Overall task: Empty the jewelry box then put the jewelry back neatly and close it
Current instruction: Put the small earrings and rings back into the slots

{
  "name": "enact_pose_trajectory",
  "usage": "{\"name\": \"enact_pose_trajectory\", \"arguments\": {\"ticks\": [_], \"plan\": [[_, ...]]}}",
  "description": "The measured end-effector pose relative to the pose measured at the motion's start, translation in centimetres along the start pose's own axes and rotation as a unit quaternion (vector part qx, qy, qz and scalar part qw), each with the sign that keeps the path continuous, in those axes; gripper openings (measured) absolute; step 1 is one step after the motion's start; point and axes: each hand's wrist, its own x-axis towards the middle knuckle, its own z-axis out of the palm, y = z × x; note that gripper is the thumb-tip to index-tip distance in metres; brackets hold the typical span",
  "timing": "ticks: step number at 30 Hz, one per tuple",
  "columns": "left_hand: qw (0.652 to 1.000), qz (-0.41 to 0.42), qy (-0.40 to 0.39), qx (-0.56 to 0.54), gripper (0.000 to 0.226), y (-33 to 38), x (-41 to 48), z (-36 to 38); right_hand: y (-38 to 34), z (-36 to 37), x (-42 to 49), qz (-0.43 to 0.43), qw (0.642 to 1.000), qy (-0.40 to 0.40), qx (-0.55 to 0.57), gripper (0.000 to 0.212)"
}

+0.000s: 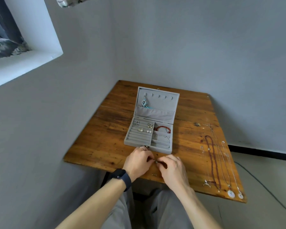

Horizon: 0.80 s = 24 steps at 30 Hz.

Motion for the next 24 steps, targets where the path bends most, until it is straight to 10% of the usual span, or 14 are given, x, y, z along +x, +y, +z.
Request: {"name": "enact_pose_trajectory", "arguments": {"ticks": [15, 24], "plan": [[0.998, -0.052, 0.024, -0.041, 0.014, -4.6, 0.7, -5.1, -0.6, -0.9, 1.8, -0.026, 0.997, 0.031, 0.064, 0.005], [0.993, -0.03, -0.018, 0.117, 0.011, -7.2, 7.7, -7.9, -0.4, 0.8, 5.2, -0.037, 0.993, 0.063, 0.088, 0.006]]}}
